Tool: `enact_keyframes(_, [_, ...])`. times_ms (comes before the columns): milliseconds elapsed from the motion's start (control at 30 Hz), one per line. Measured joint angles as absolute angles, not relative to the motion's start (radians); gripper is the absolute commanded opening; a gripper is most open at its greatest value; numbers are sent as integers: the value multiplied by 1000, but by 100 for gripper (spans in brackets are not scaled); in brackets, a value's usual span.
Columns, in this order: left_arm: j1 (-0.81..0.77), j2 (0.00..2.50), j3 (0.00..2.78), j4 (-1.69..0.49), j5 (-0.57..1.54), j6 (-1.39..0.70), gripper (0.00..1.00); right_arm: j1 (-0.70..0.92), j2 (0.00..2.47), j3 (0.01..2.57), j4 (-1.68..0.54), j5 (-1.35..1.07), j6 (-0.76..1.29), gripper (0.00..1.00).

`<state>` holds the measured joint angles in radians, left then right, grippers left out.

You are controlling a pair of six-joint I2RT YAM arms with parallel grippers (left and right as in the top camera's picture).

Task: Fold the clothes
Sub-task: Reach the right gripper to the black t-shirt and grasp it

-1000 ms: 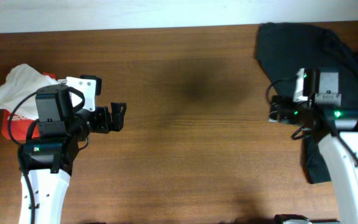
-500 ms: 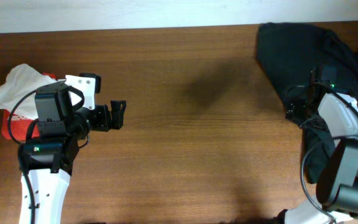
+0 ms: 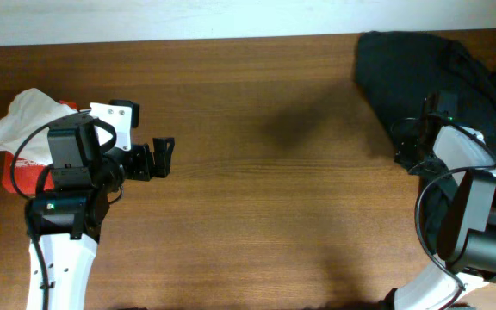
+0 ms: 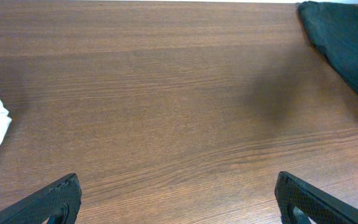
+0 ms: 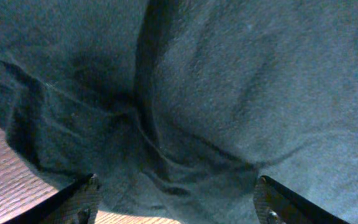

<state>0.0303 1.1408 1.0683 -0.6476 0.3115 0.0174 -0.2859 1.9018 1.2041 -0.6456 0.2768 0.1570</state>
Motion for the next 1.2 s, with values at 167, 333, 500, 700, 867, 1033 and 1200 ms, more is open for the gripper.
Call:
enact_keyframes(167, [30,1141,1068,-647,311,17,99,-286,1914,1204,-645,277,157,59])
enact_keyframes(333, [30,1141,1068,-647,311,17,99,-286,1915,1203,-621,277,157,50])
enact_keyframes(500, [30,1141,1068,-647,311,17,99,-286,1917,1185,-597,278,157,32])
enact_keyframes(700, [30,1141,1068,-647,311,17,99,-286,1918,1185,-597,281,158,10])
enact_keyframes(867, [30,1141,1068,-647,311,17,99,-286,1918,1185,-597,285,157,4])
enact_keyframes(1033, [30,1141,1068,-647,311,17,99,-286,1918,1185,-609,285,157,4])
enact_keyframes(1200, [30,1141,1068,-646,311,17,99,-286,1918,1273,-795,282,146,4])
